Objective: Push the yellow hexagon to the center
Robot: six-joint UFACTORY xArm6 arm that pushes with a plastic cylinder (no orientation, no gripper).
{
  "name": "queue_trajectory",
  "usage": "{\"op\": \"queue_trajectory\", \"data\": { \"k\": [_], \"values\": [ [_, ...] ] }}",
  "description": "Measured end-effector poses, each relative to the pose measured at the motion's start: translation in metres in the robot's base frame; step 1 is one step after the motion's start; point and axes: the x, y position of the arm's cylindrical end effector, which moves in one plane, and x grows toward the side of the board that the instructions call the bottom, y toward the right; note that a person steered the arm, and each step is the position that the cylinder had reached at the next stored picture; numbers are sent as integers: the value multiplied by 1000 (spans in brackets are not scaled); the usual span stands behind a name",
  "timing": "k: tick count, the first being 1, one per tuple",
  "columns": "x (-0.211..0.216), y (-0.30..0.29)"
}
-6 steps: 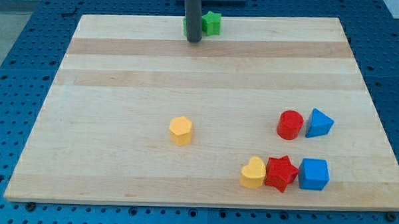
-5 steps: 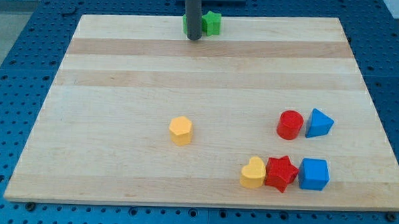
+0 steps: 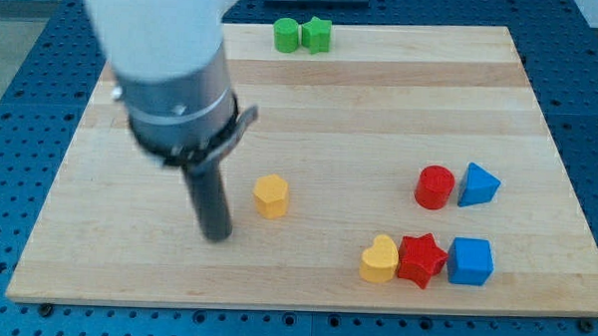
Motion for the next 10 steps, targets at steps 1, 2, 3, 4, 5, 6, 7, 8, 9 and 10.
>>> {"op": "queue_trajectory", "data": {
  "k": [1, 2, 3, 4, 5, 6, 7, 8, 9, 10],
  "values": [
    [45, 22],
    [45, 54],
    [18, 65],
    [-19, 66],
    [-48, 62],
    [-72, 55],
    [-108, 55],
    [-143, 54],
    [-176, 44],
    [-199, 31]
  ]
}}
